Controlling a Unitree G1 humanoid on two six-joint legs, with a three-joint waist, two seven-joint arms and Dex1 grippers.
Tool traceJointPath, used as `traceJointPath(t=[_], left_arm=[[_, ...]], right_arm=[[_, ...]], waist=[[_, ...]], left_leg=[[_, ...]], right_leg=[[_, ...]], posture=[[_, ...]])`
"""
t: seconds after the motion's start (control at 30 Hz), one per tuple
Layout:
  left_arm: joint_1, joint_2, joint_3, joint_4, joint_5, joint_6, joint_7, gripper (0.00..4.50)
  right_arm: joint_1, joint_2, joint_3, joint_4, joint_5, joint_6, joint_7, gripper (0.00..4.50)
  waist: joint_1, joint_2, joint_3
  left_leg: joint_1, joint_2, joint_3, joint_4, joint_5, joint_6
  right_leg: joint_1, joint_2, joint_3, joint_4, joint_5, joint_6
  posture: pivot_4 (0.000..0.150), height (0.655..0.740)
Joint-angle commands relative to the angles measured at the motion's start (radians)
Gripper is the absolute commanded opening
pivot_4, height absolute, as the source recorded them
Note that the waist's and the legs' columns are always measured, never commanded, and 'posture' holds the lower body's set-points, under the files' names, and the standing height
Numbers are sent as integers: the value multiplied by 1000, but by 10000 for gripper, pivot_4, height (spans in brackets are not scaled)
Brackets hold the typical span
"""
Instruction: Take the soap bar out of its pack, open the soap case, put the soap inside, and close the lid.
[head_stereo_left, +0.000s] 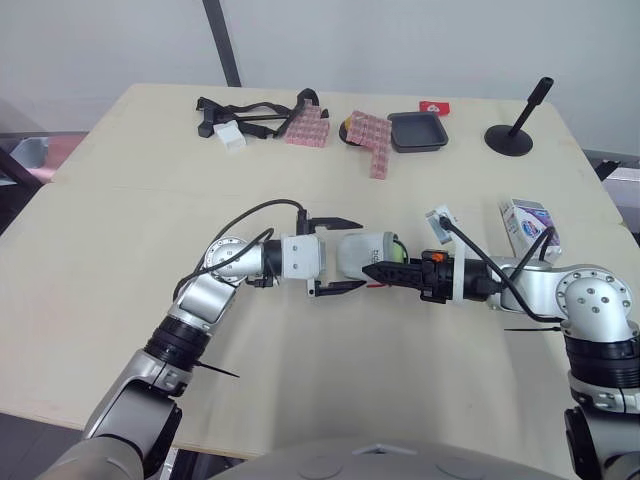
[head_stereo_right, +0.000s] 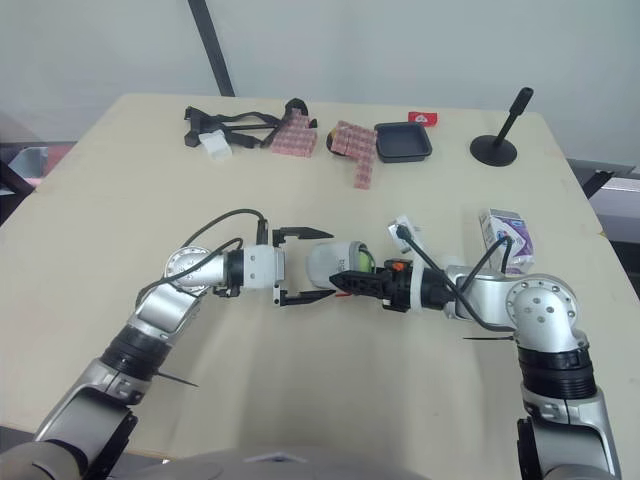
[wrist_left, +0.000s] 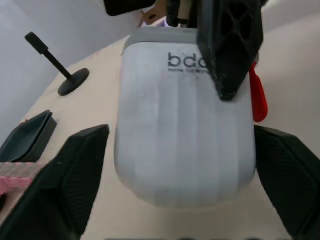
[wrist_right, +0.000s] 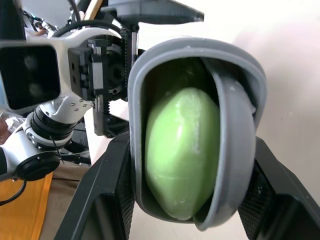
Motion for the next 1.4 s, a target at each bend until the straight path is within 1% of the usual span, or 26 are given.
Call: traceJointPath(t=[0.03, 0.17, 0.23, 0.3, 0.4, 0.47, 0.53, 0.67, 0.83, 1.0, 1.23, 1.4], left_arm=[[-29, 18, 55, -40, -86, 72, -27, 45000], [-50, 62, 66, -39, -152, 185, -102, 45000], [-60, 74, 73, -41, -176, 237, -118, 45000], [-87, 93, 82, -47, -222, 363, -138, 45000], [-107, 114, 76, -68, -246, 477, -158, 45000], [-124, 126, 64, -86, -257, 568, -161, 45000], [-150, 123, 51, -100, -247, 648, -140, 45000], [-179, 117, 26, -149, -255, 755, -137, 45000], [-200, 95, 6, -180, -234, 776, -126, 45000], [-247, 41, -33, -170, -184, 766, -81, 45000], [-249, 0, -89, -186, -131, 753, -50, 45000], [-252, -52, -112, -179, -119, 760, -23, 45000]], right_arm=[[2, -15, 12, -33, 18, -4, 18, 20832], [0, -45, 23, -38, -5, -8, 36, 20827], [-4, -63, 33, -43, -23, -11, 53, 20825], [-19, -112, 60, -64, -85, -14, 95, 20823], [-44, -174, 104, -96, -165, -32, 159, 20820], [-92, -219, 137, -126, -214, -35, 197, 20819], [-172, -292, 206, -175, -289, -28, 253, 20817], [-320, -394, 334, -240, -400, -7, 338, 20761], [-474, -489, 521, -297, -548, 8, 443, 20760], [-624, -520, 708, -324, -695, 26, 507, 20759], [-678, -495, 769, -310, -774, 27, 569, 20759], [-695, -474, 800, -314, -815, 37, 598, 20759]], waist=[[0, 0, 0], [0, 0, 0], [0, 0, 0], [2, 0, 0], [3, 0, 0], [2, 0, 0], [2, 1, 1], [3, 0, 1], [12, 0, 1], [18, 0, 1], [22, 0, 1], [24, 0, 1]], left_leg=[[0, 0, 0, 0, 0, 0], [0, 0, 0, 0, 0, 0], [0, 0, 0, 0, 0, 0], [0, 0, 0, 0, 0, 0], [0, 0, 0, -1, 0, 0], [0, 0, 0, -1, 0, 0], [0, 0, 0, -1, 0, 0], [0, 0, -1, -1, 0, -1], [0, 1, -1, -3, -1, -2], [-1, 1, -1, -2, -1, -2], [0, 1, -1, -2, -1, -3], [0, 1, -1, -2, -1, -3]], right_leg=[[0, 0, 0, 0, 0, 0], [0, 0, 0, 0, 0, 0], [0, 0, 0, -1, 0, 0], [0, 0, 0, -1, 0, 0], [0, 0, 0, -1, 0, 0], [0, 0, 0, -2, 0, 0], [0, 0, 0, -2, 0, 0], [1, 1, 0, -2, 0, 0], [3, 3, 0, -5, 0, 0], [3, 3, 0, -3, 0, 1], [4, 3, 0, -3, 0, 1], [4, 3, 0, -2, 0, 1]], posture=[[1500, 7400], [1500, 7400], [1500, 7400], [1500, 7400], [1500, 7400], [1500, 7400], [1500, 7400], [1500, 7400], [1500, 7400], [1500, 7400], [1500, 7400], [1500, 7400]])
